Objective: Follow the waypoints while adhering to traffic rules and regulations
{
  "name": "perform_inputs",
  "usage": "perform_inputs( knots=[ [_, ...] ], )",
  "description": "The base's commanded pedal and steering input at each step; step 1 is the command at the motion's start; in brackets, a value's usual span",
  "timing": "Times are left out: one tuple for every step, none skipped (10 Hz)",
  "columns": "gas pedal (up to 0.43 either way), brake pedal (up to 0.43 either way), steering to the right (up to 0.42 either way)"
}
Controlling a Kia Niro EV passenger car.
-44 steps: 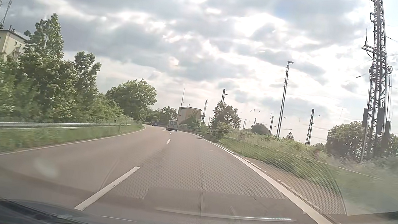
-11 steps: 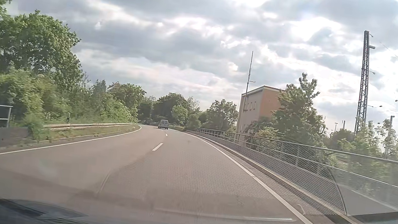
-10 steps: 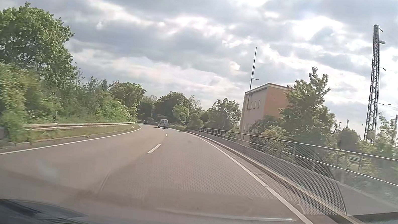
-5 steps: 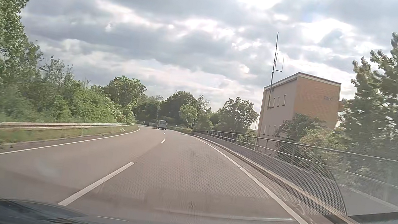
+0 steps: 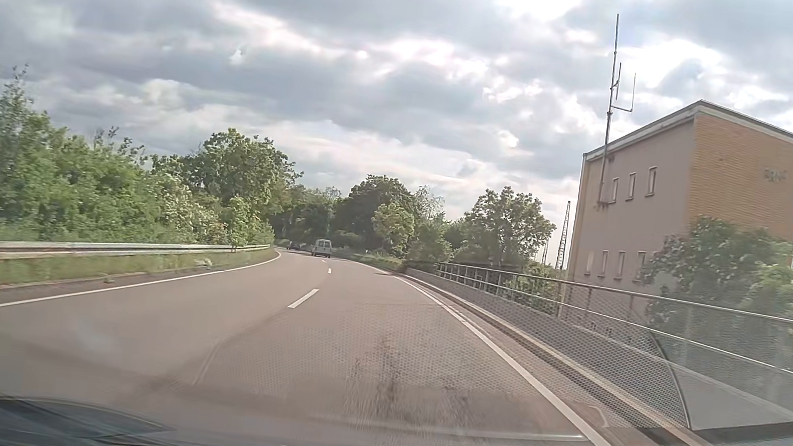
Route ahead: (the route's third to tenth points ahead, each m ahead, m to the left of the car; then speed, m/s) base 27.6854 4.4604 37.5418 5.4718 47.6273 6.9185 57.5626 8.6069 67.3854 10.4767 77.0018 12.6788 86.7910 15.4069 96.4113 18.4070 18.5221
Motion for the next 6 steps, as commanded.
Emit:
perform_inputs(
  knots=[
    [0.087, 0.0, -0.019],
    [0.087, 0.0, -0.019],
    [0.087, 0.0, -0.019],
    [0.087, 0.0, -0.019],
    [0.087, 0.0, -0.019],
    [0.087, 0.0, -0.019]
  ],
)
